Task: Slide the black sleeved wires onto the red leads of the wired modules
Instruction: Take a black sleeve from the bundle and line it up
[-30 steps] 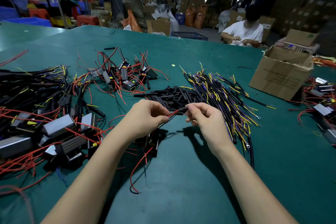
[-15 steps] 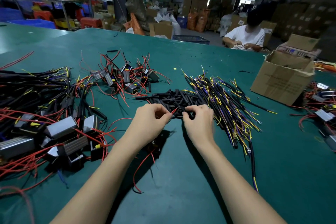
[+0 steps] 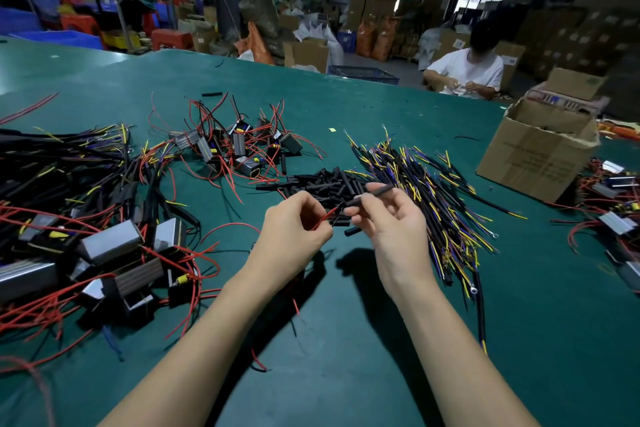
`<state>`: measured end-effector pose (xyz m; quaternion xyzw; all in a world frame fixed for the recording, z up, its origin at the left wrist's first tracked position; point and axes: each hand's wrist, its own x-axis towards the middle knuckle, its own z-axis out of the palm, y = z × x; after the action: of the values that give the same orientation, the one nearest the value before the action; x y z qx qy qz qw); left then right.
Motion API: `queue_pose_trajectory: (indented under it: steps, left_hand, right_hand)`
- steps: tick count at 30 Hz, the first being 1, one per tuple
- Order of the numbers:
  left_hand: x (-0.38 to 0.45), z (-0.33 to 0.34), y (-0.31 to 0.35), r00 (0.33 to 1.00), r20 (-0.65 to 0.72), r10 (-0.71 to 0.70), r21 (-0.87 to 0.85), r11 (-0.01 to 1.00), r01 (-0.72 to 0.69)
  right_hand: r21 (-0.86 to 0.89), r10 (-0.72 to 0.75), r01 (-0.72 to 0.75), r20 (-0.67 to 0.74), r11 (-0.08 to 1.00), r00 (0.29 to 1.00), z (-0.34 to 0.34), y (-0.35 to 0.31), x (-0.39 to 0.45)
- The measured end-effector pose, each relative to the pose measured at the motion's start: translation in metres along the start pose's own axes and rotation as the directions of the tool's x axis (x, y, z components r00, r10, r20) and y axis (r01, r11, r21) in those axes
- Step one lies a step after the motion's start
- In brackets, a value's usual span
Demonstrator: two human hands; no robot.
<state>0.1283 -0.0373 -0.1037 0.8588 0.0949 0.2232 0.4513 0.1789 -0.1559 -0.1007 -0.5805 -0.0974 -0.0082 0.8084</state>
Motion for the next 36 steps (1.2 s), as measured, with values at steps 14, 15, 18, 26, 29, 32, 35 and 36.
queue_pose_trajectory:
  steps: [14, 15, 18, 26, 29, 32, 35, 36]
  left_hand:
    - [0.001, 0.002, -0.005, 0.998, 0.012, 0.059, -0.055, 0.997, -0.058]
    - [0.0, 0.002, -0.005, 0.998, 0.013, 0.058, -0.057, 0.997, -0.058]
    - [0.0, 0.002, -0.004, 0.998, 0.018, 0.061, -0.061, 0.996, -0.06]
    - [0.0, 0.002, -0.005, 0.998, 0.014, 0.066, -0.072, 0.995, -0.065]
    - [0.001, 0.002, -0.005, 0.998, 0.003, 0.06, -0.08, 0.995, -0.06]
    - [0.002, 0.001, -0.005, 0.999, -0.012, 0.045, -0.095, 0.994, -0.046]
    - [0.002, 0.0, -0.005, 0.999, -0.007, 0.038, -0.107, 0.994, -0.039]
    - [0.002, 0.0, -0.005, 0.999, -0.005, 0.038, -0.112, 0.993, -0.038]
  right_hand:
    - [0.032, 0.084, -0.084, -0.006, 0.996, 0.996, -0.004, -0.001, -0.002]
    - [0.042, 0.087, -0.086, -0.014, 0.995, 0.996, -0.004, -0.001, -0.002]
    - [0.075, 0.097, -0.095, -0.029, 0.993, 0.995, -0.005, -0.002, -0.001]
    - [-0.073, 0.054, -0.051, 0.032, 0.996, 0.998, -0.008, -0.004, -0.002]
    - [-0.136, 0.029, -0.022, 0.052, 0.99, 0.998, -0.011, -0.006, -0.001]
    - [-0.191, 0.045, -0.033, 0.058, 0.981, 0.997, -0.012, -0.007, 0.0]
    - [-0.142, 0.09, -0.079, 0.072, 0.987, 0.993, -0.013, -0.007, 0.001]
    - [-0.145, 0.094, -0.081, 0.082, 0.986, 0.992, -0.013, -0.007, 0.001]
